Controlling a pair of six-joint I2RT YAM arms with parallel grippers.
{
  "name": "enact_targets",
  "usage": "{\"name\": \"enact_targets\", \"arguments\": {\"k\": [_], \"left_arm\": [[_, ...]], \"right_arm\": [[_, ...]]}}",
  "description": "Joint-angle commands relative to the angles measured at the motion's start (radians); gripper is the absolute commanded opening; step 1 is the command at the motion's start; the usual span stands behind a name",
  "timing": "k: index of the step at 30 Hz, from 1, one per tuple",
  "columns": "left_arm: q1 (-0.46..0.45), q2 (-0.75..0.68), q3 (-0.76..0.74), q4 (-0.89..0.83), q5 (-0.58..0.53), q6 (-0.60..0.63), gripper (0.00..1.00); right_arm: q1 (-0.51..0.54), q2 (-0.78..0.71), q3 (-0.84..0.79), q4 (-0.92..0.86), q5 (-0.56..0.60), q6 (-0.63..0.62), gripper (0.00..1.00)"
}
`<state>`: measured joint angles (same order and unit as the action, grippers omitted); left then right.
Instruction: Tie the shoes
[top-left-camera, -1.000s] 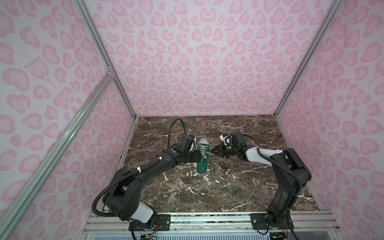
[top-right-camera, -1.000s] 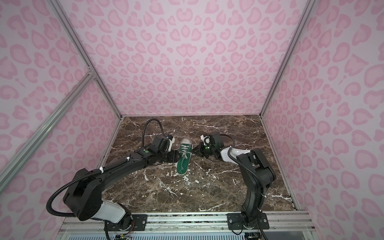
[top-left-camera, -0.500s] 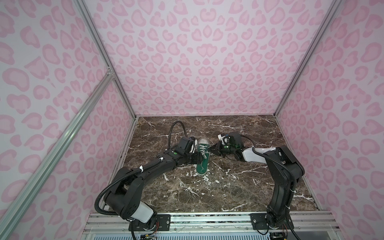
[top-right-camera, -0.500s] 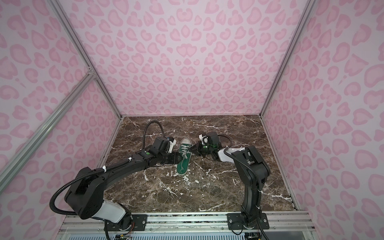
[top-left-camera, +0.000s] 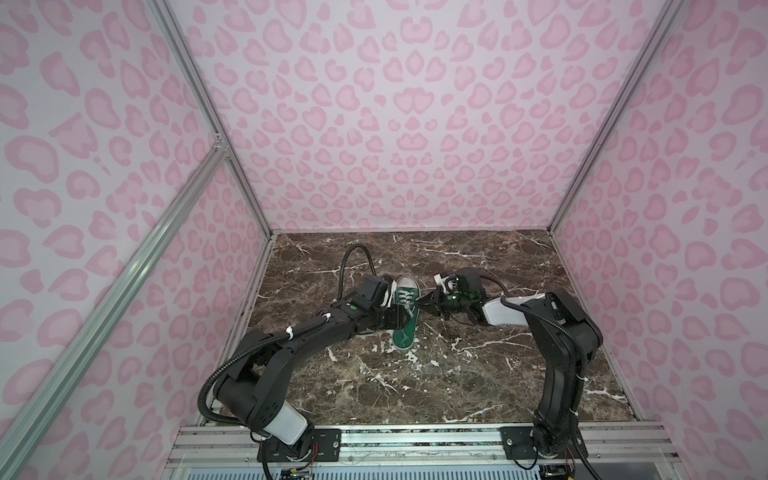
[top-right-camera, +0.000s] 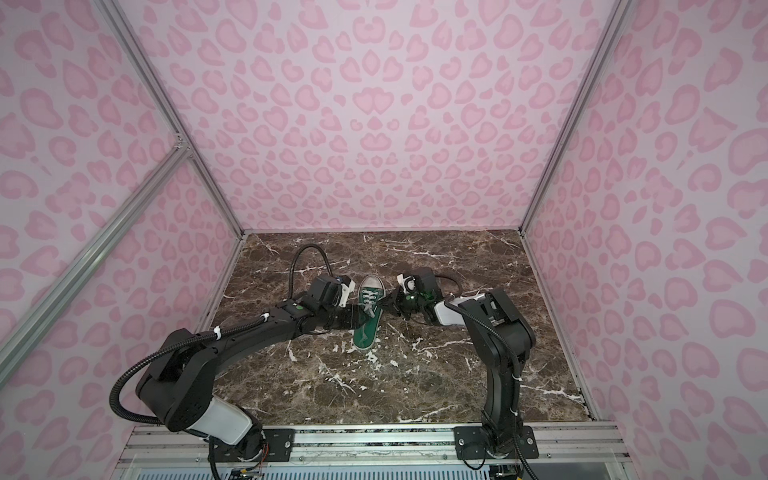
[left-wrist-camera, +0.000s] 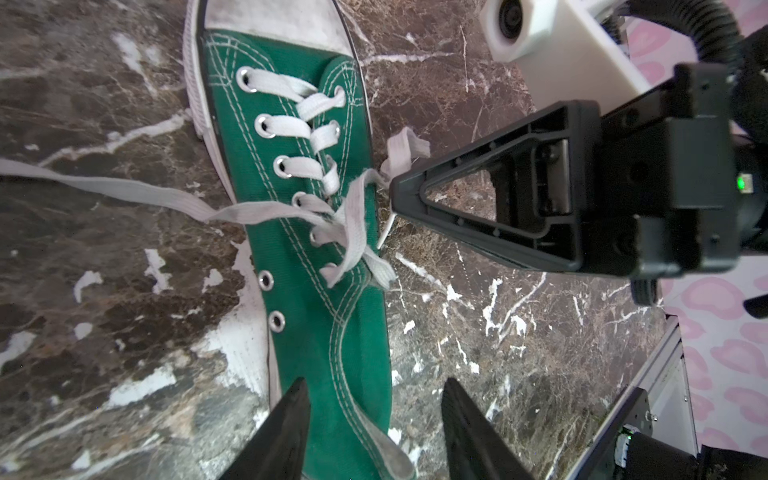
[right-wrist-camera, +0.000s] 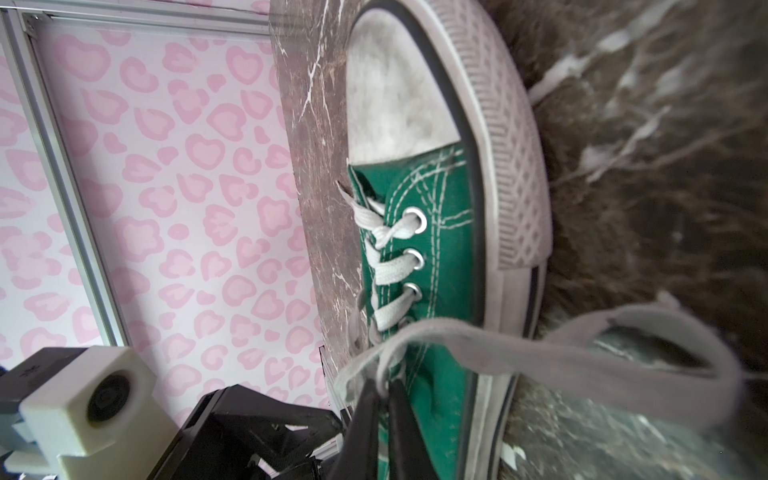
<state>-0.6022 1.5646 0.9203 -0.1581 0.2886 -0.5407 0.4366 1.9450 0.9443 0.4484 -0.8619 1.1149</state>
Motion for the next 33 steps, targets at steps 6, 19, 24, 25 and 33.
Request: {"name": "enact_targets", "arguments": {"k": [6,19,24,25,33], "left_arm": [[0.000,0.017,-0.008,0.047,0.021,-0.013,0.53],[-0.004,0.040,-0.005,0.059,0.034,-0.019,0.52],[-0.006,0.045,-0.006,0.068,0.039,-0.022,0.51],[-0.005,0.049,-0.005,0.068,0.040,-0.024,0.51],[-0.006,0.069,0.004,0.090,0.044,-0.030,0.44]], "right_arm": [[0.009,0.025,-0.008,0.055,-0.055,0.025,0.09],[0.019,0.032,-0.031,0.088,-0.085,0.049,0.09],[0.020,0.034,-0.030,0.081,-0.098,0.047,0.09],[0.021,0.035,-0.030,0.081,-0.100,0.049,0.09],[0.024,0.041,-0.031,0.083,-0.114,0.053,0.09]]}}
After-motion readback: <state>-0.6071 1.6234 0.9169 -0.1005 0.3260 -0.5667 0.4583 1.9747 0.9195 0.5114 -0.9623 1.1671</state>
